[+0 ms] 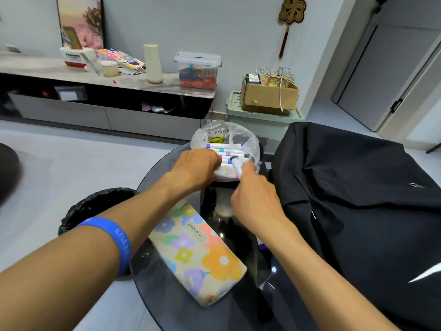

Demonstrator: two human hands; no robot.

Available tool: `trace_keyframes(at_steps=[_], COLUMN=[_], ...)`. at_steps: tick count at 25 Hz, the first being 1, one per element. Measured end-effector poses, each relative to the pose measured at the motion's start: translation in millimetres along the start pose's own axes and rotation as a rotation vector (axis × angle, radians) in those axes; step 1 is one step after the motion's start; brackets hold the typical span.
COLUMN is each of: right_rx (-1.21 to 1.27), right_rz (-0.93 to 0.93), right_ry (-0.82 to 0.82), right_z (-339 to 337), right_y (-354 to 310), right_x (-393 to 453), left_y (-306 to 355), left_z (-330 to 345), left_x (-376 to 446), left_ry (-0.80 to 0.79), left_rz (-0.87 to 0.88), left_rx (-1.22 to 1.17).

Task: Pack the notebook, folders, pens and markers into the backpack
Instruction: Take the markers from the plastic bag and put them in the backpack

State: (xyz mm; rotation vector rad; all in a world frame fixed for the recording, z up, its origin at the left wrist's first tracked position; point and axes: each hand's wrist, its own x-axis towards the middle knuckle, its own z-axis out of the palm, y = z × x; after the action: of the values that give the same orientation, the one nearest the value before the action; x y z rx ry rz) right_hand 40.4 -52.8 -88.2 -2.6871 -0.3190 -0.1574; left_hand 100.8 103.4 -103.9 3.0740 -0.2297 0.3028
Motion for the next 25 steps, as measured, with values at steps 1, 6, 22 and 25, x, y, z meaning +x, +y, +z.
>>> trace_keyframes(at_steps=[1,6,22,25], right_rx=[0.076,0.162,0.78,0.593], right_rz=[-0.084,-0.254,-0.184,-0.332], right_ry=[0.118,-0.002,-0.123,-0.248], right_z=[-6,-18,-58,-15], right_y=[-5,-16,-47,-39], right_x=[4,53,61,67], left_y=[-1,-8,-6,-11], left_z=[-1,-15,-31,-25], left_x=[-9,-48,-74,-76], left_ry=[0.028,-0.058,-0.007,-0.083], left_rz=[0.045,0.162,-0.22,-0.257], left_rx=[0.024,0.029,-0.03,-0.075])
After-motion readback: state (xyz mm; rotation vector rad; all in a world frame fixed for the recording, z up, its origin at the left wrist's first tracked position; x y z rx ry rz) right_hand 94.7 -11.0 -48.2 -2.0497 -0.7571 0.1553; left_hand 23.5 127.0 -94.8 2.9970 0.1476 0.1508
